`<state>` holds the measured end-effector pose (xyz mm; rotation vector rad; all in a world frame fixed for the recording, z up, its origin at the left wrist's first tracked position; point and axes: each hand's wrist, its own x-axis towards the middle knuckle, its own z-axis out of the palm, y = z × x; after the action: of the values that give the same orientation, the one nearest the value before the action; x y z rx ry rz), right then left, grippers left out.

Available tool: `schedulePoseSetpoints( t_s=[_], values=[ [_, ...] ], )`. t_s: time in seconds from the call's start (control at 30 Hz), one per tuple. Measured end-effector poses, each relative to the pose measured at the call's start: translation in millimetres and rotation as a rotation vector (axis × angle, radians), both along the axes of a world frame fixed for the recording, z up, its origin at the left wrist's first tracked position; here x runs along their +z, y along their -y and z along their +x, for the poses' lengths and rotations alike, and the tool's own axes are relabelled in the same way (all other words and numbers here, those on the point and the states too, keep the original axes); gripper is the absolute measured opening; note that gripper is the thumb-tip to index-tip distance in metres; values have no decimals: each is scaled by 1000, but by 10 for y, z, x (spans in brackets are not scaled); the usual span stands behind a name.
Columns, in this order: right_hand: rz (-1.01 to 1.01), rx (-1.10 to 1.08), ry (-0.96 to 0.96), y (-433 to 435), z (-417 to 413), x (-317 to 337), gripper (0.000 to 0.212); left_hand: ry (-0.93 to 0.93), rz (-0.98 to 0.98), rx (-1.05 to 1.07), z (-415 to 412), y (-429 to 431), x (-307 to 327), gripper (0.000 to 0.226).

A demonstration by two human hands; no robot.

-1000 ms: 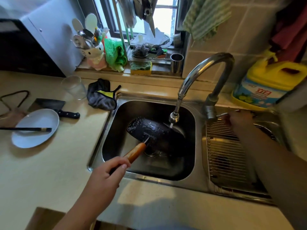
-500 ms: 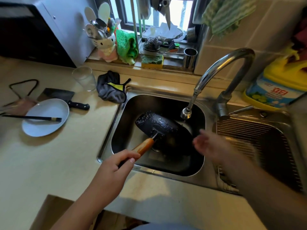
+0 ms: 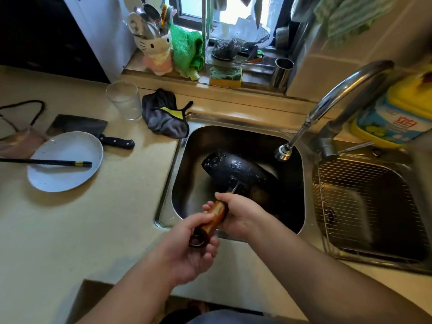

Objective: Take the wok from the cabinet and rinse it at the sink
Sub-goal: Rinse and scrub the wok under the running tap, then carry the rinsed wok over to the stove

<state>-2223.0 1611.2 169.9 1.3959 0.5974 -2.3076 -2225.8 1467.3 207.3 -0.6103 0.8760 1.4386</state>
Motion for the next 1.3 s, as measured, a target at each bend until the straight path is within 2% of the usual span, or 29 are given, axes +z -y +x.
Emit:
schedulePoseSetpoints(
  t_s=[0.07, 0.13, 0.27, 0.43, 0.57, 0.7, 0.8, 0.9, 1.0, 1.17, 1.23, 1.3],
  values=[
    [-40, -13, 8, 38, -12, 15, 32, 157, 155, -17, -96, 1, -84, 27],
    [-6, -26, 29, 30, -27, -20, 35, 217, 264, -24, -185, 1, -156, 24],
    [39, -89, 8, 12, -6, -2, 33, 123, 314, -79, -221, -48, -152, 12],
    [-23, -74, -58, 58, 217, 121, 25, -36, 263, -112, 65, -4, -46, 12],
    [-7, -2, -142, 88, 417, 229, 18, -191, 194, -129, 360, 64, 39, 7],
    [16, 147, -249, -46, 650, 362, 21, -486, 86, -162, 778, -14, 148, 12],
    [185, 414, -209, -155, 798, 461, 31, -728, -50, -199, 1211, -135, 138, 16],
    [286, 501, -125, -173, 1003, 496, 29, -898, -251, -251, 1598, -292, 96, 18],
    [315, 520, -141, -164, 1277, 413, 32, -952, -445, -300, 1924, -442, 85, 20],
    [184, 490, -207, -157, 1654, 326, 44, -1008, -667, -248, 2468, -527, 97, 22],
    [119, 512, -270, -138, 1783, 291, 41, -988, -681, -156, 2650, -534, 90, 29],
    [46, 545, -356, -102, 1878, 265, 40, -897, -578, 6, 2803, -528, 95, 33]
  ],
)
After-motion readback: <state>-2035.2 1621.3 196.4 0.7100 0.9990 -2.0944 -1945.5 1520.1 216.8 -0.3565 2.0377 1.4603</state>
